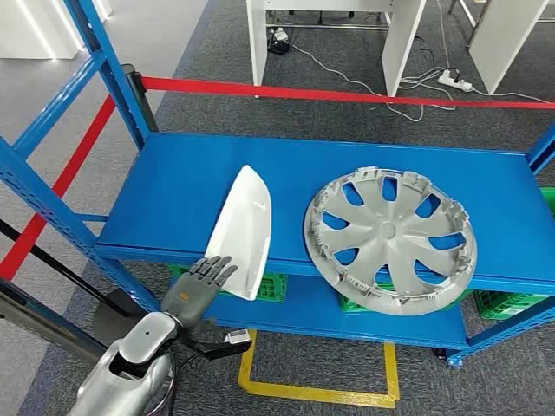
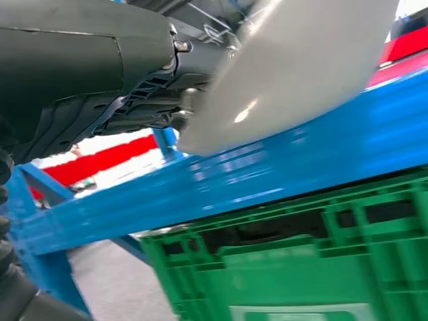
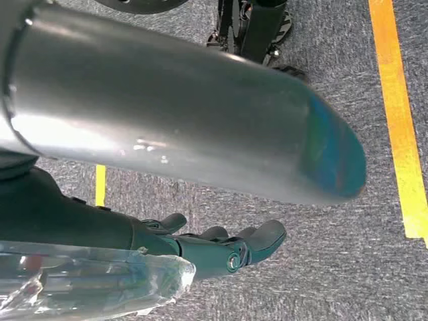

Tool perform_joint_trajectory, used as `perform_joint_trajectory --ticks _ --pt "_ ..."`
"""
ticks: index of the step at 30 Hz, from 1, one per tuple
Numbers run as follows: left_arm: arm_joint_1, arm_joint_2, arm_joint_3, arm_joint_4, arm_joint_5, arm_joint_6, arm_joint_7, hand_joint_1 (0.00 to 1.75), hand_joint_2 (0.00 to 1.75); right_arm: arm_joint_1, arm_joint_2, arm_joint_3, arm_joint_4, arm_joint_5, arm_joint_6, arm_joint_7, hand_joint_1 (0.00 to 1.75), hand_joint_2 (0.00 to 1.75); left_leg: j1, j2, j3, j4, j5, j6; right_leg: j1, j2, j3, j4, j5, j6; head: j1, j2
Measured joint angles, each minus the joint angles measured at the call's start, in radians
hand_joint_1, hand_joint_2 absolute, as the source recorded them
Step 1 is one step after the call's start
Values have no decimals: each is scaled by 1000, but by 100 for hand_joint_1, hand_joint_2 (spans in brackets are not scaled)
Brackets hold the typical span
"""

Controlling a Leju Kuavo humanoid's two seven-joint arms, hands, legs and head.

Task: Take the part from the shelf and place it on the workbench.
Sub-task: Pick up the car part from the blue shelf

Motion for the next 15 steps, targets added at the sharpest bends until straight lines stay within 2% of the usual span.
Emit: perform_joint_trajectory --ticks 5,11,15 --pt "9 0 32 -15 -14 13 11 175 175 1 3 -10 -10 12 16 -5 0 0 0 0 0 0 0 0 0 0 0 0 0 0 0 0" --pt "23 0 71 -44 -18 44 10 175 175 11 54 -17 -106 25 96 0 0 0 0 0 0 0 0 0 0 0 0 0 0 0 0 0" --pt "23 -1 89 -66 -20 59 5 175 175 14 78 -22 -147 32 110 1 0 0 0 0 1 0 0 0 0 0 1 0 0 0 0 0"
